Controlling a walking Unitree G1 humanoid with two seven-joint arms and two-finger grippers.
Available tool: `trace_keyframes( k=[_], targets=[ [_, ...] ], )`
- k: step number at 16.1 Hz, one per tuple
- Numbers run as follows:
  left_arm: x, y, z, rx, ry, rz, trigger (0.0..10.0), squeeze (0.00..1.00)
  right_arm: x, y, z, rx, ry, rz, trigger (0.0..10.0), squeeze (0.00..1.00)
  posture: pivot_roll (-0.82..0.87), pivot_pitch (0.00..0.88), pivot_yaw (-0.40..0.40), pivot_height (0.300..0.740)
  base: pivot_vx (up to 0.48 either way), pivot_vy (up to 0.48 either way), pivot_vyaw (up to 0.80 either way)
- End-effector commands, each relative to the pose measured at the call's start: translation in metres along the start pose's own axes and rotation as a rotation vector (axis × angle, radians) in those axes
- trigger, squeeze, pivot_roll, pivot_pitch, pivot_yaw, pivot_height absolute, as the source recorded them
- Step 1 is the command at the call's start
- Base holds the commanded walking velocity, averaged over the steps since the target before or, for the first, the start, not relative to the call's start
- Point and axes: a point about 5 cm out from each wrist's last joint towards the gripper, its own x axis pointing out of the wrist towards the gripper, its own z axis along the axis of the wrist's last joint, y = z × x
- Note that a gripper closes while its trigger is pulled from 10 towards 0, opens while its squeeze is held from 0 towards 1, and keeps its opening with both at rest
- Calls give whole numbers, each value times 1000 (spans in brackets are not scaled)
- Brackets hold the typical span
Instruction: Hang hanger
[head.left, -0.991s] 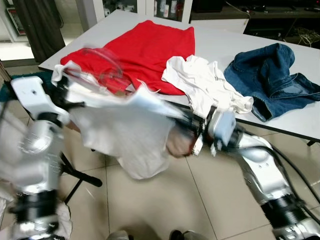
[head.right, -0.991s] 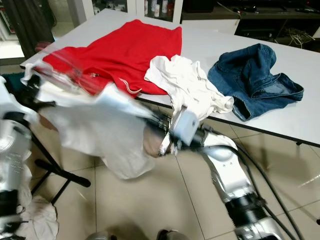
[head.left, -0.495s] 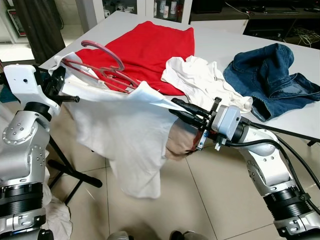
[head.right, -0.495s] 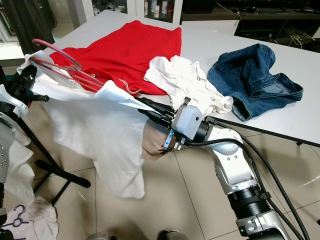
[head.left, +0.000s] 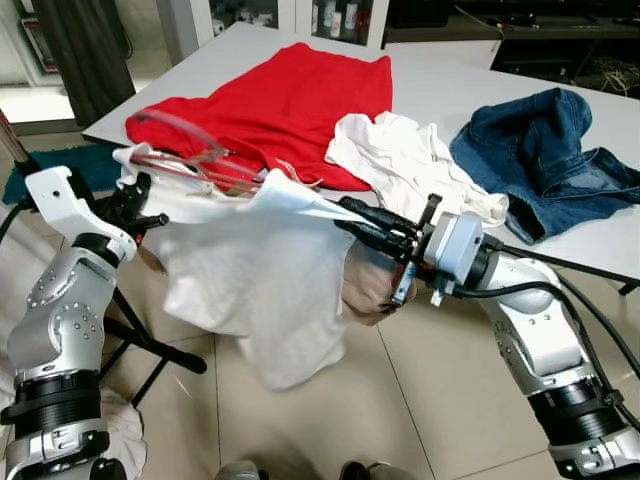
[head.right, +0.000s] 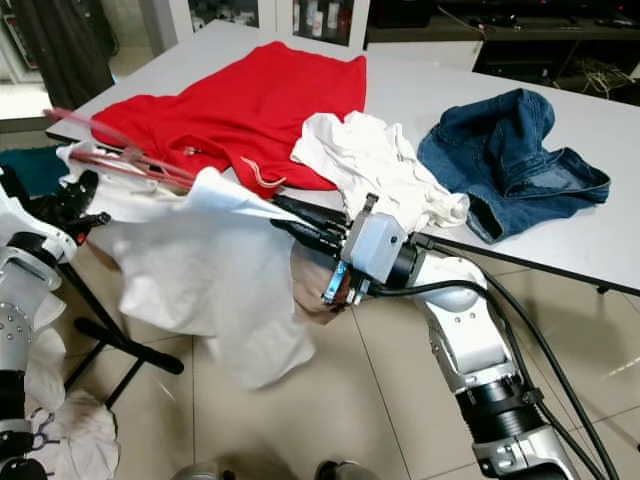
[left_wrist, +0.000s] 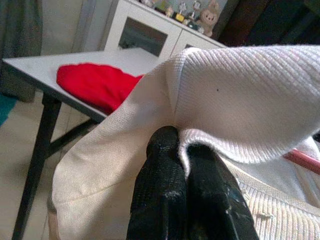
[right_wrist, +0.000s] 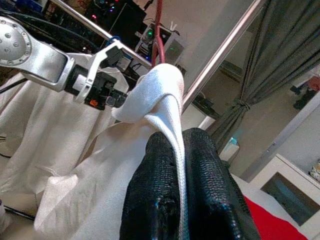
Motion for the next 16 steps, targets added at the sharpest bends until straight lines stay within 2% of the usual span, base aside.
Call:
trace_keyframes(
  k=[1,4,5,7,8,10,12,16],
  targets=[
    [3,-2,7,27,-25,13,10000,0,1,-3,10,-49,-53,14,10000,0,106,12,-9,740,0,0,0],
    [3,-2,26,83,-117,44,10000,0,-7,0,-1,-57,3,26,10000,0,108,12,-13,740,0,0,0],
    [2,6,37,88,-172,112,10000,0,-9,1,-3,-52,15,28,10000,0,111,12,-14,740,0,0,0],
    [-1,20,49,25,-236,210,10000,0,-9,1,-3,-47,17,27,10000,0,110,14,-12,740,0,0,0],
    [-4,30,55,-63,-271,254,10000,0,-9,2,-3,-47,14,26,10000,0,109,14,-10,740,0,0,0],
    [-6,29,50,-134,-252,230,10000,0,-7,3,-1,-33,-10,5,10000,0,110,15,-10,740,0,0,0],
    [-7,28,40,-137,-220,238,10000,0,-4,3,3,-12,-36,-14,10000,0,108,15,-9,740,0,0,0],
    [-12,63,21,-204,-153,449,10000,0,-3,-3,18,8,-82,16,10000,0,97,15,-2,740,0,0,0]
  ],
)
